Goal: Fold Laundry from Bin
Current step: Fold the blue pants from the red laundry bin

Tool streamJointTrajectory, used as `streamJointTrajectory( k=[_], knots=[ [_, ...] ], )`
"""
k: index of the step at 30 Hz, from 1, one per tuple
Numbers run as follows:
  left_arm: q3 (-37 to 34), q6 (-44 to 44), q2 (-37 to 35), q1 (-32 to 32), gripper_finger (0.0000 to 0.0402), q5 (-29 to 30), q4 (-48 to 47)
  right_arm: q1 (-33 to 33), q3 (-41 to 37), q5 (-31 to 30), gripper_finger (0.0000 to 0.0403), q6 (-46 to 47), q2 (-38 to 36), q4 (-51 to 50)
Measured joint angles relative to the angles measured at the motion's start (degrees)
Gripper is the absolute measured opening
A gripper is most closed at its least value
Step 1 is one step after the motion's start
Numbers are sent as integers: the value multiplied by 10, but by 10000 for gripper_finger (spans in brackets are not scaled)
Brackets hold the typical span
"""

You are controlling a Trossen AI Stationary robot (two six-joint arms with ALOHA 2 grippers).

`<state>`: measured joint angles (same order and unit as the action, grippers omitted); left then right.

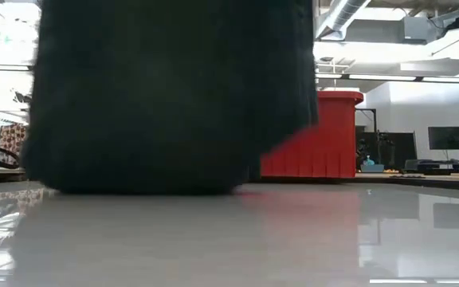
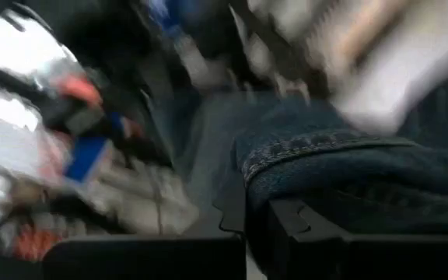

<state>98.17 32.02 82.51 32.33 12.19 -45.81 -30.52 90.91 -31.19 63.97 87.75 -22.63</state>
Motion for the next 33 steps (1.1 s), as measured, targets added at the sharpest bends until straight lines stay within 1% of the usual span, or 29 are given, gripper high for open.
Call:
streamJointTrajectory(
  k=[2,5,8,13,16,18,21,24,27,29,31,33],
  knots=[
    [0,2,42,43,1,6,0,-33,0,-16,35,51,26,-16],
    [0,3,111,88,1,16,12,-68,0,-22,35,102,61,-2],
    [0,50,167,109,1,12,15,-93,0,-14,35,142,95,24],
    [0,120,206,115,9,-49,23,-121,1,14,35,222,141,58],
    [-1,164,208,119,9,-53,20,-137,1,20,35,270,157,41],
    [-1,175,203,127,5,-39,7,-149,1,19,35,308,161,14],
    [-1,177,199,141,3,-18,-26,-172,2,1,35,364,162,-44],
    [-1,183,196,159,4,44,-40,-188,2,-14,35,411,161,-91],
    [-1,193,196,170,4,78,-28,-192,2,-16,35,414,161,-94],
    [-1,203,196,171,4,79,-21,-187,2,-16,35,406,160,-83],
    [-1,211,196,171,4,87,-21,-179,2,-16,35,385,158,-75],
    [-1,213,194,172,4,113,-25,-165,2,-15,35,358,152,-75]
  ],
)
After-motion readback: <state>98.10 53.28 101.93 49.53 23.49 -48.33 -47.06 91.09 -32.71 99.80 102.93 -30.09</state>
